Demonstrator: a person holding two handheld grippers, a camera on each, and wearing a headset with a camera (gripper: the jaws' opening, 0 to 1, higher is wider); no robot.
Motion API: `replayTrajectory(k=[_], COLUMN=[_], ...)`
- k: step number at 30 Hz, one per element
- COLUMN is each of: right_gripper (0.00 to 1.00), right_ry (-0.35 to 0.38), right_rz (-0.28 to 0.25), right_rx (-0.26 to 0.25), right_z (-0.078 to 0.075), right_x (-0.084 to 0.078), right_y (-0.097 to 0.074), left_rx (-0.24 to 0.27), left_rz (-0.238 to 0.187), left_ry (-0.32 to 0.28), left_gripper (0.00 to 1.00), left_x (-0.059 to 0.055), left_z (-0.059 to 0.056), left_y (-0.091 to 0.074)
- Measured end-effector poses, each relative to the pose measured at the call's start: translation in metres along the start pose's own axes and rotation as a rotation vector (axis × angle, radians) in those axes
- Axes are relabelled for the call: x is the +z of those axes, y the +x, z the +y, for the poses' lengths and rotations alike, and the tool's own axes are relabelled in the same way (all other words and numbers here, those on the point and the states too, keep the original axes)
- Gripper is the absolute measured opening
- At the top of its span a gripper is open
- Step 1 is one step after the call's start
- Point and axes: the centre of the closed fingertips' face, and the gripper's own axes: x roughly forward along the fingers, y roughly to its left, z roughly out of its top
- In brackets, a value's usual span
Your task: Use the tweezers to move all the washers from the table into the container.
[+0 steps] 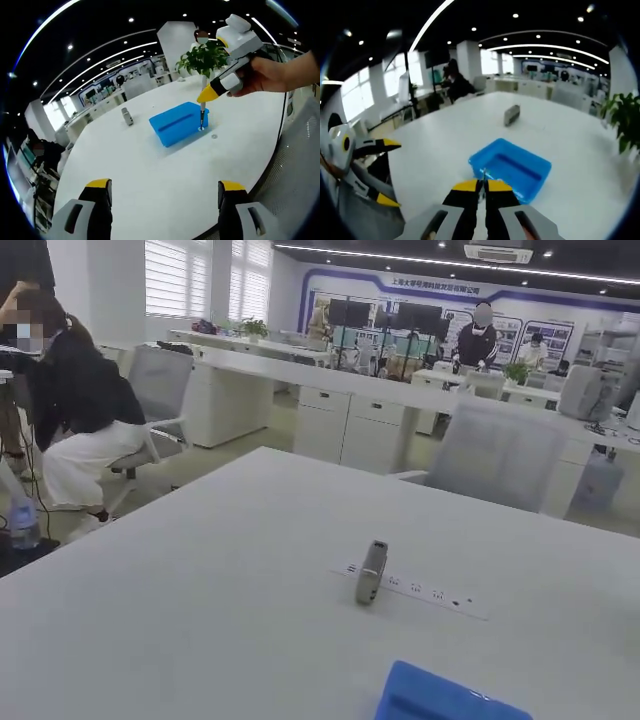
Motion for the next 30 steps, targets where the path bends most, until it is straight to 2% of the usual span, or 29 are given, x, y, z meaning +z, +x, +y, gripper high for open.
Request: replayTrajectory(k=[4, 7, 11, 16, 19, 25, 30], right_gripper=[0.0, 0.0, 0.0, 0.0, 0.0, 0.01, 0.01], right_ry=[-0.01, -0.008, -0.005, -0.028, -0.03, -0.038, -0.028], right_rz=[-0.042, -0.066, -0.075, -0.025, 0.001, 0.048, 0.074], right_rx=[-0.023, -0.054, -0.091, -0.125, -0.138, -0.134, -0.125], right_z=[-0.009, -0.023, -0.036, -0.049, -0.051, -0.053, -0.052], right_x=[0.019, 0.03, 0.035, 0.023, 0.015, -0.003, -0.013], right_y=[-0.001, 0.003, 0.011, 0.033, 0.041, 0.06, 0.065], left_rx=[0.0, 0.002, 0.002, 0.0, 0.001, 0.002, 0.002], left_rz=[0.001, -0.002, 0.001, 0.0, -0.004, 0.002, 0.007], left_ry=[0.001, -0.002, 0.001, -0.003, -0.006, -0.006, -0.009], left_gripper=[0.89, 0.89, 0.89, 0.89, 0.9, 0.89, 0.89], left_x=[0.0, 0.0, 0.0, 0.0, 0.0, -0.001, -0.002], left_z=[0.0, 0.001, 0.001, 0.001, 0.001, 0.001, 0.001], left_y=[0.0, 0.0, 0.0, 0.0, 0.0, 0.001, 0.001])
